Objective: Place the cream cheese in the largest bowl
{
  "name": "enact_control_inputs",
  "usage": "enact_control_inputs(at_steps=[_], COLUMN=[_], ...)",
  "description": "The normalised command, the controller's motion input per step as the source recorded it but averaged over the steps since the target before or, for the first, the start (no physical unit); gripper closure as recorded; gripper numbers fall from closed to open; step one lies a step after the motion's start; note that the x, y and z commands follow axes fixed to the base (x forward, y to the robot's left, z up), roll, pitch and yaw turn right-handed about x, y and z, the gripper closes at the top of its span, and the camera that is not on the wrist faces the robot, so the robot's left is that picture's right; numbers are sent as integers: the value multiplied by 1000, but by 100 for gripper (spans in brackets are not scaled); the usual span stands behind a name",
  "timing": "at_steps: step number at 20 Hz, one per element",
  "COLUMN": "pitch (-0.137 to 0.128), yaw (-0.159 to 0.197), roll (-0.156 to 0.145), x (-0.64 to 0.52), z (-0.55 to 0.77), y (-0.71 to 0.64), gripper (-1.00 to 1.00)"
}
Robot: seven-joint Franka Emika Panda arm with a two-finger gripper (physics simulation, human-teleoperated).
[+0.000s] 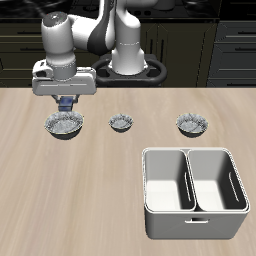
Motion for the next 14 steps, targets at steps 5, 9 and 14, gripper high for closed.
enact_control_inputs(at_steps=[5,9,14], pitch=[-4,55,21], yaw=[4,-14,27], roll=[-29,-31,-47], x=[80,181,31], z=[-91,-317,-233], y=[-58,-146,-17], gripper=[100,100,100])
